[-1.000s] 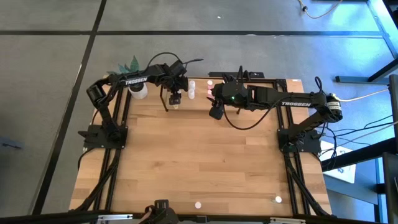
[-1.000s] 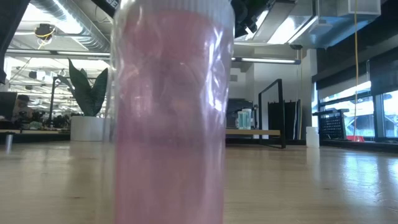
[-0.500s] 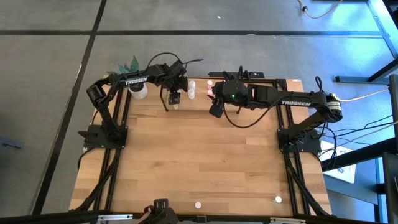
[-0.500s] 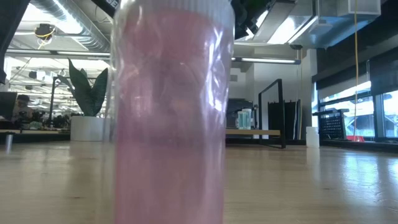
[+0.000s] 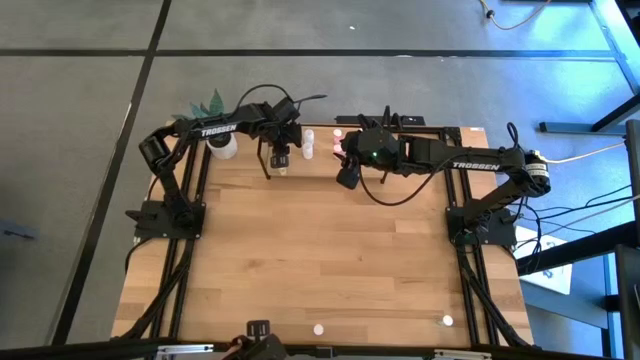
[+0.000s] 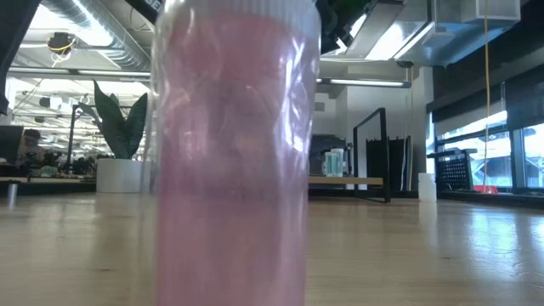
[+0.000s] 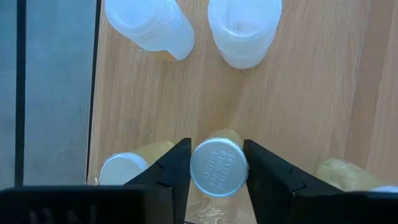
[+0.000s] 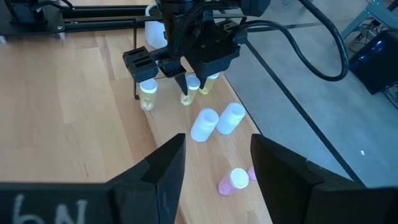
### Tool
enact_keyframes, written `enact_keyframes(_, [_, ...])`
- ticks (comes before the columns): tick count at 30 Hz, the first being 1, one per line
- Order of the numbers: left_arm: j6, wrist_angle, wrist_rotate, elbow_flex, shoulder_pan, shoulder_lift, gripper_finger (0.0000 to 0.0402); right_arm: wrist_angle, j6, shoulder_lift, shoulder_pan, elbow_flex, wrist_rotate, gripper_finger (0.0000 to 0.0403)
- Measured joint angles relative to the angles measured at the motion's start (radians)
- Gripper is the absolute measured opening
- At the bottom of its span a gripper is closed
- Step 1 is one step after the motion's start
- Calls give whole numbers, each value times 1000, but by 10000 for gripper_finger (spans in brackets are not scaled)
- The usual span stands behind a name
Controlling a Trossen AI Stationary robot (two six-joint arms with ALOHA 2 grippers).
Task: Pick and place medicine bottles onto shelf by color
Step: Adjust the yellow pill bottle on the shelf
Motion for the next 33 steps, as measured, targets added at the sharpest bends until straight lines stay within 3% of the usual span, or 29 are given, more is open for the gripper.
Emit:
enact_keyframes(5, [0, -33, 0, 2, 0, -2, 99, 0, 0, 0, 0, 0, 0, 184])
enact_keyframes(27, [6, -66, -38, 3, 0, -3, 101, 0, 0, 0, 0, 0, -8, 184])
enact_keyframes(33, [5, -67, -48, 2, 0, -3, 119, 0, 0, 0, 0, 0, -9, 184])
